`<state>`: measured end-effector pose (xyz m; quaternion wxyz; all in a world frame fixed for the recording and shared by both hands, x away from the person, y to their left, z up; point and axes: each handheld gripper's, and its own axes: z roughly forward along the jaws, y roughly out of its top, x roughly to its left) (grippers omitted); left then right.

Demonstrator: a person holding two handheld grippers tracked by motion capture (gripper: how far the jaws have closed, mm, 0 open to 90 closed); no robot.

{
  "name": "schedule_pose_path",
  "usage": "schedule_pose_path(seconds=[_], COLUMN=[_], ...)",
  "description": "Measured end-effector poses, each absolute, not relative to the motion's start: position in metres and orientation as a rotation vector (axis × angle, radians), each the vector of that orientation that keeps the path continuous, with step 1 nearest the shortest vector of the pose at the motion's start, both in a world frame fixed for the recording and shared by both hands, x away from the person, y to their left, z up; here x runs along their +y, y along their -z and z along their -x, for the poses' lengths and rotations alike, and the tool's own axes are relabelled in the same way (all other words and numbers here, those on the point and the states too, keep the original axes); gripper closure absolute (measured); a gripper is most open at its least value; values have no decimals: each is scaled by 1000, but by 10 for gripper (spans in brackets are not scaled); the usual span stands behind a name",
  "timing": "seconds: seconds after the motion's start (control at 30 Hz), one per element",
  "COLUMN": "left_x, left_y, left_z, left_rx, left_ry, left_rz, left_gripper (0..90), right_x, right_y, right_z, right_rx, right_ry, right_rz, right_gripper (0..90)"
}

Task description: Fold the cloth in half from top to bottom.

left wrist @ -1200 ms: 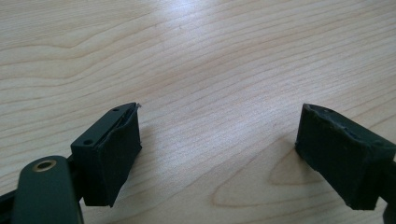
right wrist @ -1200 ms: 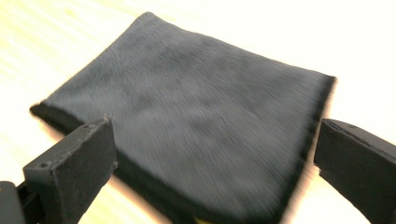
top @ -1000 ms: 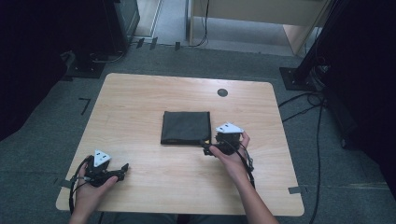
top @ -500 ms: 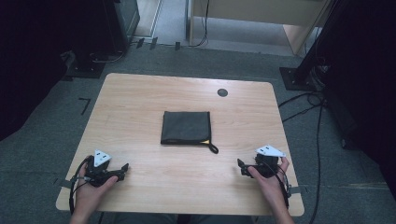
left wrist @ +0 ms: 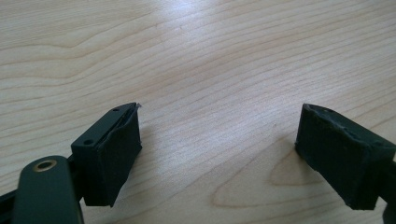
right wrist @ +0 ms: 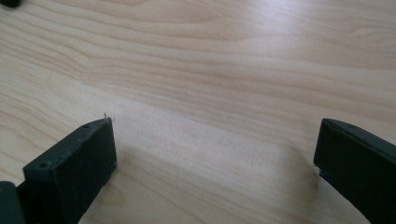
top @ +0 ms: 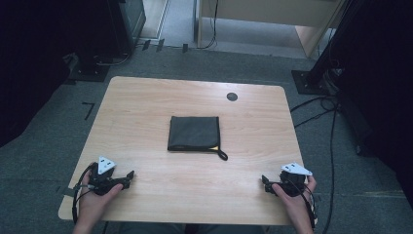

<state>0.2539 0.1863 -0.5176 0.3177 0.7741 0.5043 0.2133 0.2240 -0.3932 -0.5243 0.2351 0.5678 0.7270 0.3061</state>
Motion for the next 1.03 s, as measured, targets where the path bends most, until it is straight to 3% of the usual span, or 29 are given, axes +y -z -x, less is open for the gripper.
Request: schedule_pose_path(seconds=[1.03], left_x=[186], left_y=[518], left_z=[-254], left_rx=[1330], left_ry=[-562], left_rz=[-2033], left_gripper=[137], right_x=[-394], right_y=[526], right_z=[-221], right_rx=[1955], right_ry=[-837], right_rz=[-1615], right_gripper=[0])
